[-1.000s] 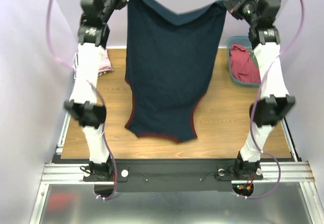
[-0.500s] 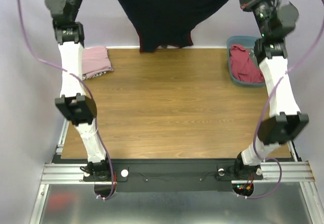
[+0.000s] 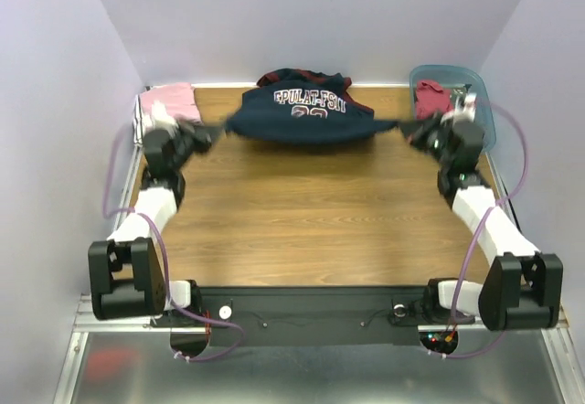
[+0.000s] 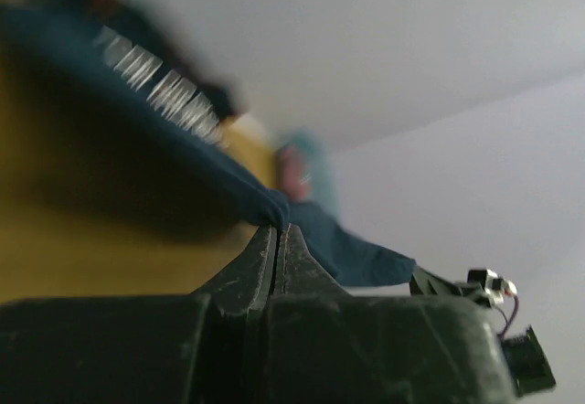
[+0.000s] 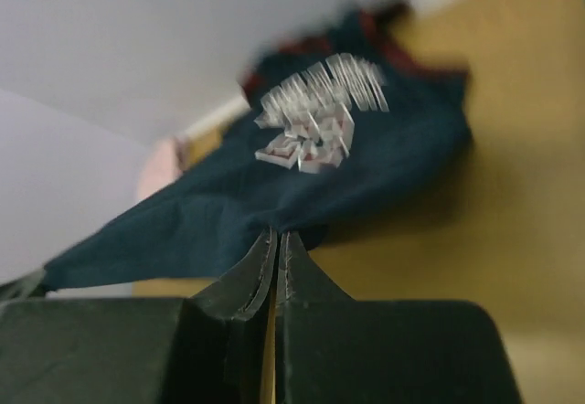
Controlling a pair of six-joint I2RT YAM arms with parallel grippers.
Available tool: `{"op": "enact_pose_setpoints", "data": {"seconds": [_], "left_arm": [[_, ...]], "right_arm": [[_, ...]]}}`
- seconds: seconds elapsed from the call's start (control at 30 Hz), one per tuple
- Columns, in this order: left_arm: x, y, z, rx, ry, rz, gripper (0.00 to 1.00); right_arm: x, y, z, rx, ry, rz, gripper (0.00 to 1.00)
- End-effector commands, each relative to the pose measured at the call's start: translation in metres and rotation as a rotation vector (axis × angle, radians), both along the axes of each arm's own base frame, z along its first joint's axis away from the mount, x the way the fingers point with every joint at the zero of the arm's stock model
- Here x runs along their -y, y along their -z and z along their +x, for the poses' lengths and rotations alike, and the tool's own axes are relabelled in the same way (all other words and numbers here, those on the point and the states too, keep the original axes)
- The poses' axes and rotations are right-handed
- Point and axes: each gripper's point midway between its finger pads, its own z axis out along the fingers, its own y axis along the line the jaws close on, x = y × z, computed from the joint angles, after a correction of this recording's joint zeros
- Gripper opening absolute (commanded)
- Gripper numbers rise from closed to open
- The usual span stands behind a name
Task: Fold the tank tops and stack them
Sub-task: Flatten the tank top out
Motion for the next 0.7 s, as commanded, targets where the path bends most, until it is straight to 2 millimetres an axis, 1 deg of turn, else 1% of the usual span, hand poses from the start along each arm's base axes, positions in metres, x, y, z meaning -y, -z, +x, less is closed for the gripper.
{"op": "enact_pose_setpoints", "data": {"seconds": [0.0,0.03,0.07,0.1,0.13,0.17,0.2,0.23,0.27,0.3,0.4,0.43,0.47,0.5,0.53,0.57,0.6,0.63,0.67], "left_arm": [[-0.002,0.063,-0.048,-0.142,-0.066,0.016,0.0],[-0.001,0.11,-0.064,-0.276,-0.066,0.033,0.0],[-0.004,0.113,-0.076,-0.283,-0.089,0.046,0.0],[-0.005,0.145,-0.09,-0.368,-0.094,0.072,0.0],[-0.006,0.145,-0.099,-0.366,-0.098,0.084,0.0],[-0.009,0.154,-0.104,-0.396,-0.115,0.103,0.0],[-0.009,0.161,-0.11,-0.421,-0.114,0.115,0.0],[-0.008,0.176,-0.119,-0.471,-0.104,0.129,0.0],[-0.007,0.178,-0.125,-0.48,-0.1,0.135,0.0],[-0.007,0.193,-0.134,-0.538,-0.098,0.144,0.0],[-0.008,0.217,-0.155,-0.622,-0.106,0.154,0.0],[-0.009,0.22,-0.159,-0.63,-0.112,0.159,0.0],[-0.012,0.229,-0.169,-0.654,-0.119,0.185,0.0],[-0.012,0.236,-0.174,-0.685,-0.116,0.187,0.0],[-0.013,0.239,-0.178,-0.686,-0.114,0.211,0.0],[-0.013,0.243,-0.182,-0.71,-0.113,0.212,0.0],[-0.012,0.247,-0.187,-0.721,-0.106,0.219,0.0],[-0.002,0.244,-0.19,-0.708,-0.066,0.224,0.0],[0.0,0.242,-0.192,-0.707,-0.058,0.221,0.0]], "right_arm": [[-0.006,0.092,-0.059,-0.247,-0.031,0.041,0.0],[-0.004,0.098,-0.074,-0.266,-0.019,0.043,0.0],[-0.002,0.122,-0.087,-0.347,-0.005,0.047,0.0],[-0.003,0.153,-0.104,-0.423,-0.01,0.049,0.0],[-0.003,0.156,-0.114,-0.432,-0.009,0.046,0.0],[0.0,0.177,-0.13,-0.523,0.008,0.041,0.0],[0.0,0.186,-0.138,-0.552,0.009,0.04,0.0],[-0.001,0.202,-0.149,-0.599,0.01,0.048,0.0],[-0.001,0.205,-0.156,-0.611,0.013,0.057,0.0],[-0.003,0.221,-0.169,-0.674,0.007,0.073,0.0],[-0.004,0.232,-0.187,-0.727,0.011,0.096,0.0],[-0.002,0.234,-0.19,-0.742,0.025,0.091,0.0],[0.002,0.237,-0.198,-0.767,0.052,0.08,0.0],[0.004,0.237,-0.198,-0.767,0.061,0.076,0.0],[0.005,0.239,-0.202,-0.787,0.069,0.07,0.0],[0.006,0.236,-0.202,-0.773,0.075,0.068,0.0],[0.008,0.233,-0.204,-0.776,0.081,0.059,0.02],[0.009,0.232,-0.206,-0.78,0.085,0.057,0.06],[0.008,0.23,-0.207,-0.78,0.082,0.057,0.1]]}}
